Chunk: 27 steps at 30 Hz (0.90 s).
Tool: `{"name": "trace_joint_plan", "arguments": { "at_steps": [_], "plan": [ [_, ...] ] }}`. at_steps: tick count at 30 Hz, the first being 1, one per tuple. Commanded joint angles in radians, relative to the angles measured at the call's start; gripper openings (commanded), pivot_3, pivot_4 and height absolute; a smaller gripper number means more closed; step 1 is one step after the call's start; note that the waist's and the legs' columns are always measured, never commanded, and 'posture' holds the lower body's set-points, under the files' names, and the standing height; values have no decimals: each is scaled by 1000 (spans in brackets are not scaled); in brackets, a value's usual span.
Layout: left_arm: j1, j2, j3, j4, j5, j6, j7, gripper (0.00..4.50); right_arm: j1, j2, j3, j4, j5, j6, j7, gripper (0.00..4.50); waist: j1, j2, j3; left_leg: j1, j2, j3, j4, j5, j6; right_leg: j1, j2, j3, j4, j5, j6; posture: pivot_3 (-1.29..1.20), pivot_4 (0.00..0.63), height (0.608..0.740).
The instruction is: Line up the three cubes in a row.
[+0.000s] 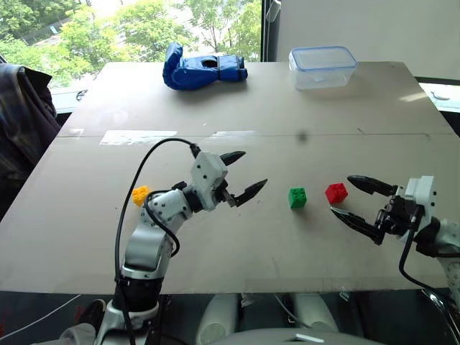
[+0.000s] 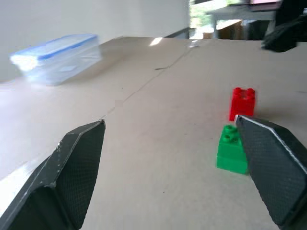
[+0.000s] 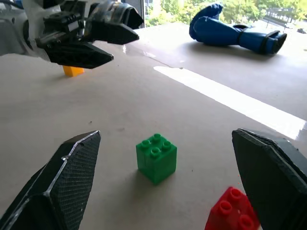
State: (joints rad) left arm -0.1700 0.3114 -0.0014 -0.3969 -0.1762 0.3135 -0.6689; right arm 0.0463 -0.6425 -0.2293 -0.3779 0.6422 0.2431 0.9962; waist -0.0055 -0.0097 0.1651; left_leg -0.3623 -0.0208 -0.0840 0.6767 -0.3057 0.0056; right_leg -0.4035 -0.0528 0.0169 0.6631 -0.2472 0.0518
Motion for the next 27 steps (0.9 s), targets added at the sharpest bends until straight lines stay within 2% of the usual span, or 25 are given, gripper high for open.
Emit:
{"name": "trace_joint_plan", "arguments": {
  "at_steps": [1, 5, 8, 12, 14, 18, 27],
  "plan": [
    [38, -24, 83, -151, 97, 160, 239, 4449, -62, -13, 44, -26, 28, 45, 14, 4500, 5, 0, 0, 0, 0, -1, 0, 0, 0, 0, 0, -1, 0, 0, 0, 0, 150, 740],
    [117, -42, 198, -266, 78, 225, 338, 4449, -159, -2, 112, 36, 6, 46, 51, 4500, 1, 0, 0, 0, -1, 1, 0, 0, 0, 0, 0, -2, 0, 0, 0, 0, 150, 740],
    [177, -77, 233, -367, 84, 245, 409, 4449, -204, 2, 139, 87, -5, 32, 84, 4500, 2, -1, 0, 0, -1, 1, 0, 1, -1, 0, 0, -2, -1, 0, 0, 0, 150, 740],
    [292, -192, 246, -450, 78, 291, 519, 4449, -253, 13, 164, 132, -14, 22, 113, 4500, 7, -1, 0, -1, -1, 1, 0, 1, -1, 0, -1, -2, -1, 0, 0, 0, 150, 740],
    [349, -222, 234, -448, 88, 275, 540, 4449, -269, 17, 172, 144, -16, 18, 123, 4500, 7, -1, 0, 0, -1, 2, 0, 0, -1, 0, -1, -1, -1, 0, 0, 0, 150, 740],
    [436, -218, 238, -388, 108, 207, 547, 4449, -281, 23, 177, 151, -18, 20, 133, 4500, 11, -1, 0, 0, -1, 1, 0, 0, 0, 0, -1, -1, -1, 0, 0, 0, 150, 740],
    [423, -150, 331, -201, 66, 116, 519, 4449, -269, 21, 172, 129, -21, 25, 134, 4500, 17, -1, 0, 0, -1, 2, 0, 0, 1, 0, -1, -2, -1, 0, -1, 0, 150, 740]
  ]
}}
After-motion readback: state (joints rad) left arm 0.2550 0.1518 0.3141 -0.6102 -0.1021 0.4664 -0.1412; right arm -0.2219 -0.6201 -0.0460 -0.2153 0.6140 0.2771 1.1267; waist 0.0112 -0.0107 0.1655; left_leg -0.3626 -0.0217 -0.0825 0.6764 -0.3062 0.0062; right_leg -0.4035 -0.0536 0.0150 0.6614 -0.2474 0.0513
